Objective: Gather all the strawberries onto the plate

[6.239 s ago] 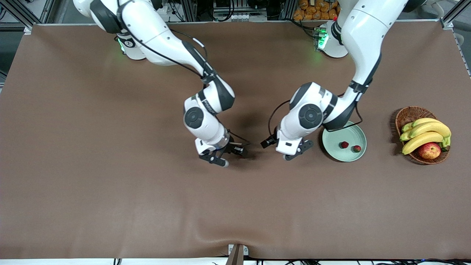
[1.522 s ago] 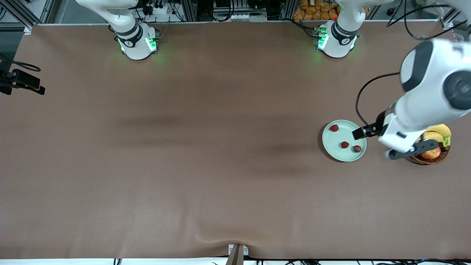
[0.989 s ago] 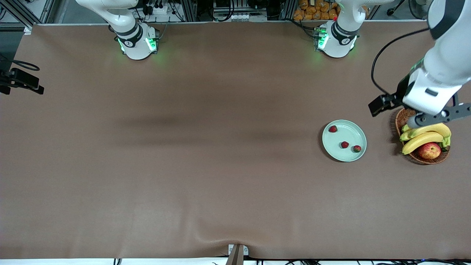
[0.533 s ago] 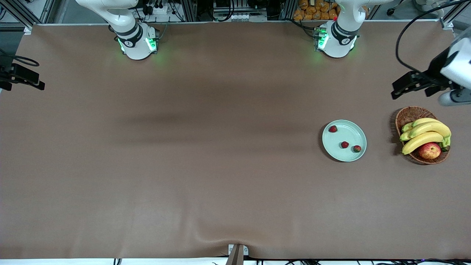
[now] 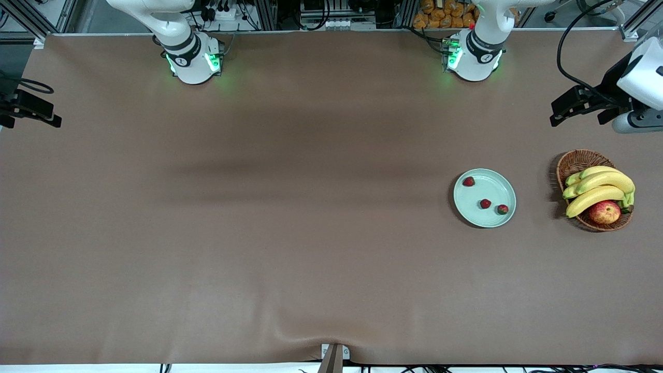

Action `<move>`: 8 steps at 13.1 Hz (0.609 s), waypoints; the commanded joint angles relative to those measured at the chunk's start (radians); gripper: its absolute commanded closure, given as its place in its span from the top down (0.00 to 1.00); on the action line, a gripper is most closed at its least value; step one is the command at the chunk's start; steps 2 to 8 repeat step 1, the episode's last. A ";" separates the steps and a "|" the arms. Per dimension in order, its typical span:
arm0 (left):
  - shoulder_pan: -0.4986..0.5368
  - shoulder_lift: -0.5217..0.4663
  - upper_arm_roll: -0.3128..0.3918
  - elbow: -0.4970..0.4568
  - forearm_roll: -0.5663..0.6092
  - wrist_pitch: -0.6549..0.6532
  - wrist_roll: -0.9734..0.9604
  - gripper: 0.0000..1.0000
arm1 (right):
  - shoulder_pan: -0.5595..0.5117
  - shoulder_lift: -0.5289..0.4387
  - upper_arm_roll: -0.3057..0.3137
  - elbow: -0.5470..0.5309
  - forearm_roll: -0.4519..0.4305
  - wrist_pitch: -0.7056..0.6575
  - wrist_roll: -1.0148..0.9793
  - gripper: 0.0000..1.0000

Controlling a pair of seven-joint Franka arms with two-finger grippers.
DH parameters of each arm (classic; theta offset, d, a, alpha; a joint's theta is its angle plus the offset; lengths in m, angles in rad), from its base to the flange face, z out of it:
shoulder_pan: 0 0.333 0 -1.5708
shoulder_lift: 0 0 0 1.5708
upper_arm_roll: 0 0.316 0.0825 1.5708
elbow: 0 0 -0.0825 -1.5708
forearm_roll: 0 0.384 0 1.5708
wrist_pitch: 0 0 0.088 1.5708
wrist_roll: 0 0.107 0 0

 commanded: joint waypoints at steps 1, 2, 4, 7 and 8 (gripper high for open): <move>-0.006 -0.024 0.025 -0.015 -0.011 -0.013 0.036 1.00 | 0.022 -0.001 -0.003 0.001 -0.032 0.009 -0.006 1.00; -0.006 -0.024 0.025 -0.015 -0.011 -0.013 0.036 1.00 | 0.022 -0.001 -0.003 0.001 -0.032 0.009 -0.006 1.00; -0.006 -0.024 0.025 -0.015 -0.011 -0.013 0.036 1.00 | 0.022 -0.001 -0.003 0.001 -0.032 0.009 -0.006 1.00; -0.006 -0.024 0.025 -0.015 -0.011 -0.013 0.036 1.00 | 0.022 -0.001 -0.003 0.001 -0.032 0.009 -0.006 1.00; -0.006 -0.024 0.025 -0.015 -0.011 -0.013 0.036 1.00 | 0.022 -0.001 -0.003 0.001 -0.032 0.009 -0.006 1.00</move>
